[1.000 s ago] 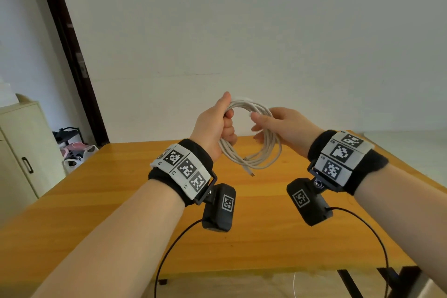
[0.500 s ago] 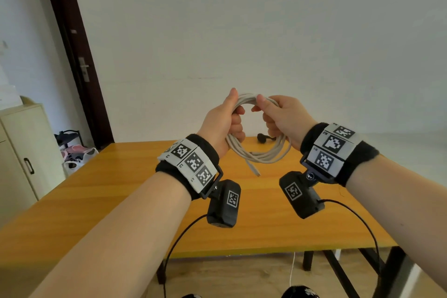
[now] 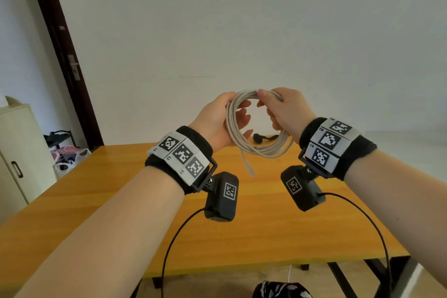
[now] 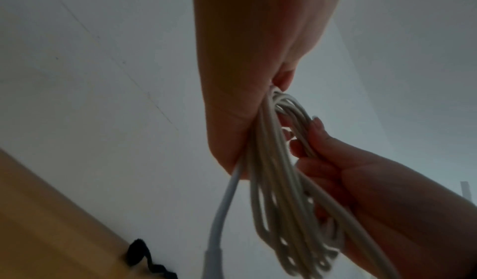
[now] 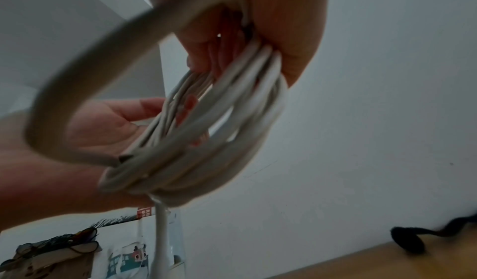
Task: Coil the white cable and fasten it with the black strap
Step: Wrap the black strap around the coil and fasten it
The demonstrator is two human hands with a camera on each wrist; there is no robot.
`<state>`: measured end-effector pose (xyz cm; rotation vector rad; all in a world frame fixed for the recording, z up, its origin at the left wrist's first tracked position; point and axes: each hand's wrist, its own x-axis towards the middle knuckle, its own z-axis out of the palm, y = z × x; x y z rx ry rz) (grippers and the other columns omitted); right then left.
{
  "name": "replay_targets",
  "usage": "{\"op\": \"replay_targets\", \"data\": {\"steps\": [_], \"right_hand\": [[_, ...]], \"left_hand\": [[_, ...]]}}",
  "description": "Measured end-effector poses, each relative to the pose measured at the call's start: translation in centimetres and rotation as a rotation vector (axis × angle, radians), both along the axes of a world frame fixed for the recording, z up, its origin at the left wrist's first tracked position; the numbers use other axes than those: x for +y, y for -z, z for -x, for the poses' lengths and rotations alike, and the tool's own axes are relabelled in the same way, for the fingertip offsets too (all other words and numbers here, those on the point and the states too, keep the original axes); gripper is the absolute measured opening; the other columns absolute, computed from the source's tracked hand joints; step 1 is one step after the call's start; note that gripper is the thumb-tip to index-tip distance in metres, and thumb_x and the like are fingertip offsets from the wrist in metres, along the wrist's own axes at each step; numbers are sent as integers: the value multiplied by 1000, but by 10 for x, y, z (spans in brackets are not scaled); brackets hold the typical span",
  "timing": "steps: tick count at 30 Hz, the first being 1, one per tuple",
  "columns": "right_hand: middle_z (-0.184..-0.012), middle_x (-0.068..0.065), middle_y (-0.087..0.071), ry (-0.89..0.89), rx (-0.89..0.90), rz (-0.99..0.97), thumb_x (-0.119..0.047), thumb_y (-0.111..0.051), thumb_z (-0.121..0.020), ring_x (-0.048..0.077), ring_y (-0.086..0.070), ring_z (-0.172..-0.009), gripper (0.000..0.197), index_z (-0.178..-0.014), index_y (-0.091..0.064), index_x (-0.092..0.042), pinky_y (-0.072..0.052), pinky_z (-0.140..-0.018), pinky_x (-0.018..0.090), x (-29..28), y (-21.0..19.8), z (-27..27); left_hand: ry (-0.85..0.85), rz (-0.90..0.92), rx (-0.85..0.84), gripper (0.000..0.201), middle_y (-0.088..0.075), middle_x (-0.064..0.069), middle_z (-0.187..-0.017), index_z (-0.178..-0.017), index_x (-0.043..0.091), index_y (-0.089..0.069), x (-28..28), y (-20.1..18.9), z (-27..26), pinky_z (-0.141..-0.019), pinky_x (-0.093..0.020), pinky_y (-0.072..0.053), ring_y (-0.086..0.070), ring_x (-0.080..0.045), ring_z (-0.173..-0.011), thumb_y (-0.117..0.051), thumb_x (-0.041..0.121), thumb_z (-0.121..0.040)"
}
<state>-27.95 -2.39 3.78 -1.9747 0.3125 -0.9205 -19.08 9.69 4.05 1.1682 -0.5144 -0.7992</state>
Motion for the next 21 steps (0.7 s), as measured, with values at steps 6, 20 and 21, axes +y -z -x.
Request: {"op": "replay_targets", "data": {"steps": [6,20,21], "right_hand": [[-55,-1,-42,-6,-26,-108,-40,-50,-93,14,-35,-44,33,-76,-59,-12,-35,-45,25,-21,5,-28],[-100,17,-66,-233,238,-670,-64,-36,-88,27,-66,-91,72,-108,-60,1,-54,-77,37,-105,25,-97],[-109,19,-64,-213,223,-744,-65,-33,-88,29,-64,-98,75,-111,-57,2,-53,-76,38,-115,31,-104]], "left_hand": [[-84,40,-141,32,-31,9,-47,-91,10,-58,-30,2,-17,-47,-21,-27,-29,-4,-37,-57,42,-90],[-163,-53,-233,32,-26,6,-53,-103,10,-58,-93,29,-93,-42,-22,-27,-25,-8,-38,-49,39,-94],[-173,-62,-228,29,-27,5,-54,-98,12,-59,-96,32,-99,-43,-22,-28,-25,-9,-39,-49,39,-95]]}}
